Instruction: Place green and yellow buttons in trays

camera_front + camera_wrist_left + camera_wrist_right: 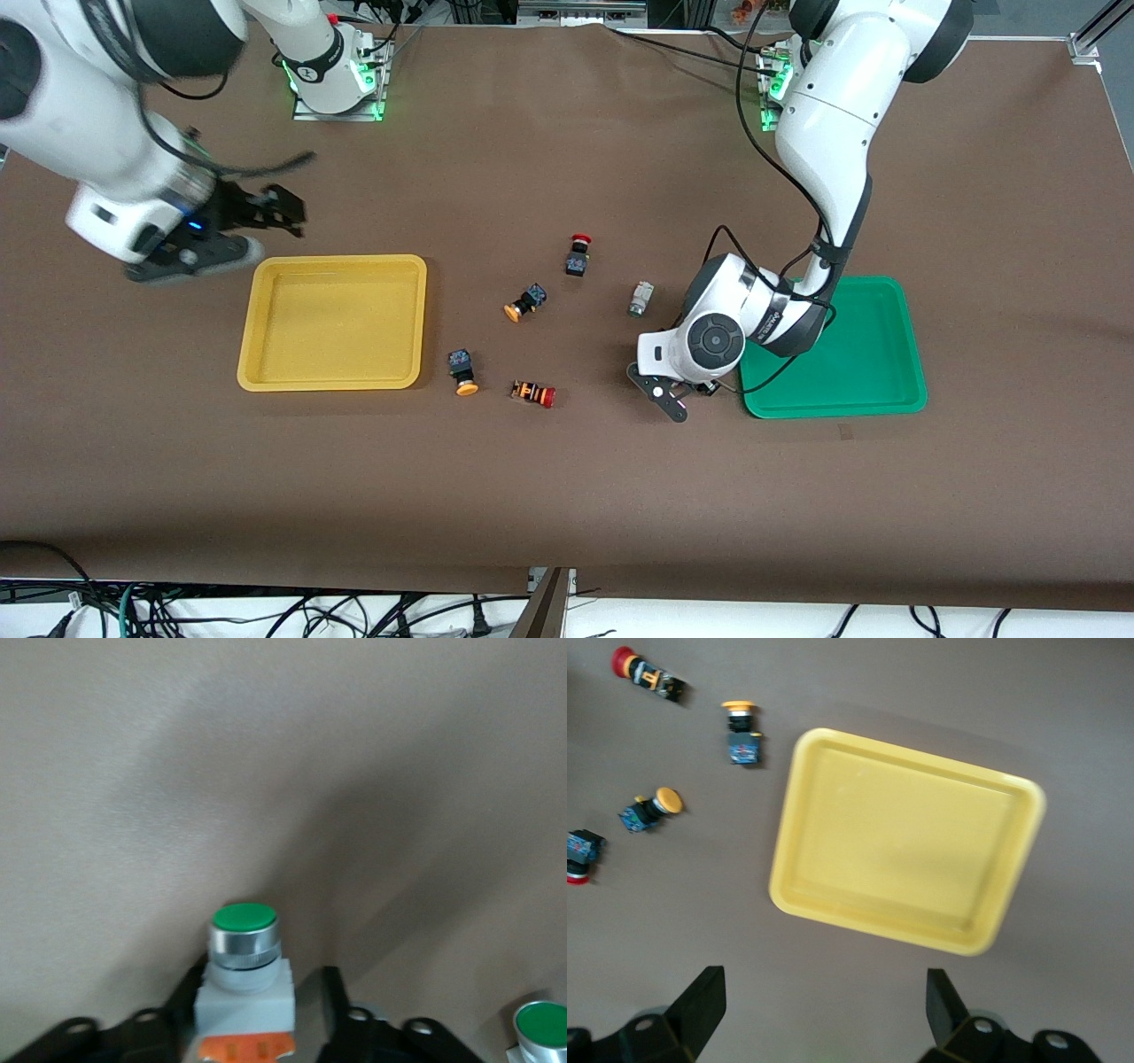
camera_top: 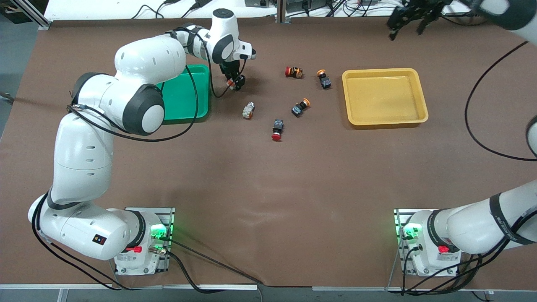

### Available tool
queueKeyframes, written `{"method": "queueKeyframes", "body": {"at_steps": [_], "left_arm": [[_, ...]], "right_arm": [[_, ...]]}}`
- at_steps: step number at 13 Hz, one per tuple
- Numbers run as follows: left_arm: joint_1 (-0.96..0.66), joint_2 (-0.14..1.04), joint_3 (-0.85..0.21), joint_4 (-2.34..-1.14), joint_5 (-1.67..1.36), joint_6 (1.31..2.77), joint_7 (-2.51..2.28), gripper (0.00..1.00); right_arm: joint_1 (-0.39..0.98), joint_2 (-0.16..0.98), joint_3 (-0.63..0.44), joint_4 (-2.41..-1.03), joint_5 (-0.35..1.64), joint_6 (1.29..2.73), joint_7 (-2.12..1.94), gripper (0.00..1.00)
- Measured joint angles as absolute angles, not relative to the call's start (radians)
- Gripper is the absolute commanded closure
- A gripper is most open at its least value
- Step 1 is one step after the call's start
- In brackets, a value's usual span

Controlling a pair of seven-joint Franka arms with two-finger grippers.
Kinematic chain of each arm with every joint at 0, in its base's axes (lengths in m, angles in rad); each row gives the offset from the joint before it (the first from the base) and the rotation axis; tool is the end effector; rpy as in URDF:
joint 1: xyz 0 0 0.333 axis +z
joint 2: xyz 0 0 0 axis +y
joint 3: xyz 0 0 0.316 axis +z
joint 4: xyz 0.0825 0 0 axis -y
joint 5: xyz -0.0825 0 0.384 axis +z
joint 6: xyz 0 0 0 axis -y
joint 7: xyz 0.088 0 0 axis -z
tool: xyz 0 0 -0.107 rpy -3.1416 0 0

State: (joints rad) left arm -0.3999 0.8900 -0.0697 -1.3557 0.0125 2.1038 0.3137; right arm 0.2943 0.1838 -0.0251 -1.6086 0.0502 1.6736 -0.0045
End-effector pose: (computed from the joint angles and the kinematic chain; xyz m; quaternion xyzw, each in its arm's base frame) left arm 0.6477 -0.3168 0.1750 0.9246 -0.3738 -0.0714 0.0173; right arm 0.5829 0.1670 0.5081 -0.9892 -0.1322 0.0618 0.0144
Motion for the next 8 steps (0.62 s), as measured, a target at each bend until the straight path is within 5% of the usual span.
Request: {"method": "queueKeyframes", "body": {"at_steps": [8], "left_arm": [[-0.281,0.726,-0.045,-1.331,0.013,1.798,0.364,1.00]], "right_arm": [[0.447,0.645,-0.021,-1.607,0.114,2.281,0.057,0.01]]}}
